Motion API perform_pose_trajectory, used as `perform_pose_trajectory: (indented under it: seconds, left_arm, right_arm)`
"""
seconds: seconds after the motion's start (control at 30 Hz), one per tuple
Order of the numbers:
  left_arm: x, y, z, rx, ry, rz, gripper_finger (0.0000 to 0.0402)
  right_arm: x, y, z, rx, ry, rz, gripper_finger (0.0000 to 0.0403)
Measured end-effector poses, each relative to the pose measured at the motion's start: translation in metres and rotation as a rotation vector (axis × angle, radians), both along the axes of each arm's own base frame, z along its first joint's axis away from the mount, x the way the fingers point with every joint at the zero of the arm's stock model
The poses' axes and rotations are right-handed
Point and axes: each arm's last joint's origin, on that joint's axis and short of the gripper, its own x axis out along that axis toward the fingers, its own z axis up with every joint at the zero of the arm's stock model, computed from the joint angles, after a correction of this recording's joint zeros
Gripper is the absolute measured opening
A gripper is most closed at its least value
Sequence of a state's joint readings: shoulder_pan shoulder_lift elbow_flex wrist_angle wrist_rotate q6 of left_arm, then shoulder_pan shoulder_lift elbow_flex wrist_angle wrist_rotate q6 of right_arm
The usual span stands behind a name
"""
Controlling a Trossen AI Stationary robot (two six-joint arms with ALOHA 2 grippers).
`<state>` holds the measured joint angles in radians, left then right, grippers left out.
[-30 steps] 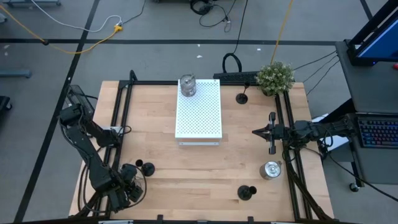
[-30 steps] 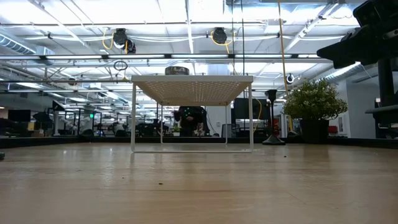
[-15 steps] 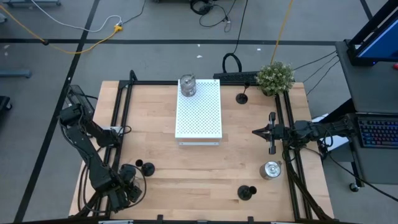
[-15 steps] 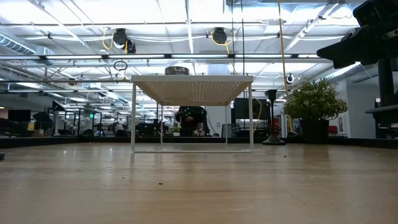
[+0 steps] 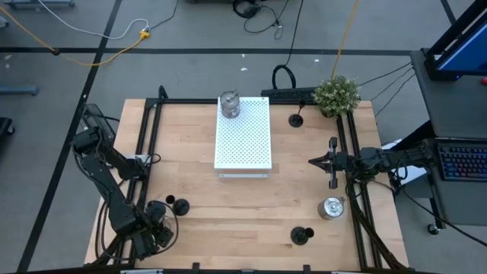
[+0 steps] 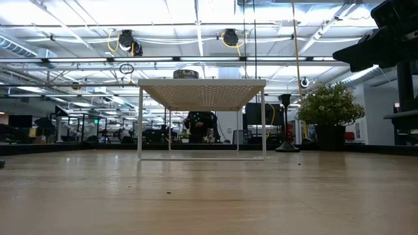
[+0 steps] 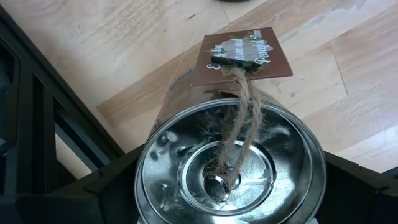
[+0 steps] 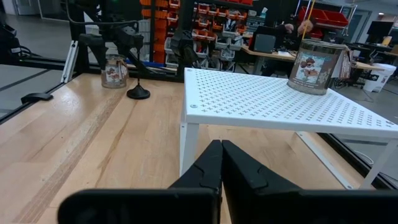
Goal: Pick & Place candle stick holders
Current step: Put the left silver scented candle on the shelf
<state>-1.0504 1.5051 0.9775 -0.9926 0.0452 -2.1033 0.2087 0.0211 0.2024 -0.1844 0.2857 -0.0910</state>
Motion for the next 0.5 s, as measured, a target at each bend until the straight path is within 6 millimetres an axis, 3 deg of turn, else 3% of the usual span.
perform_pose_trajectory:
  seconds: [0.5]
  left_arm:
    - [0.0038,-0.0052,0.0005,-0.045,-0.057,-0.031,0.0355]
  right_arm:
    - [0.0000,0.0000,0.0000,0.000,0.000,0.000,0.0000]
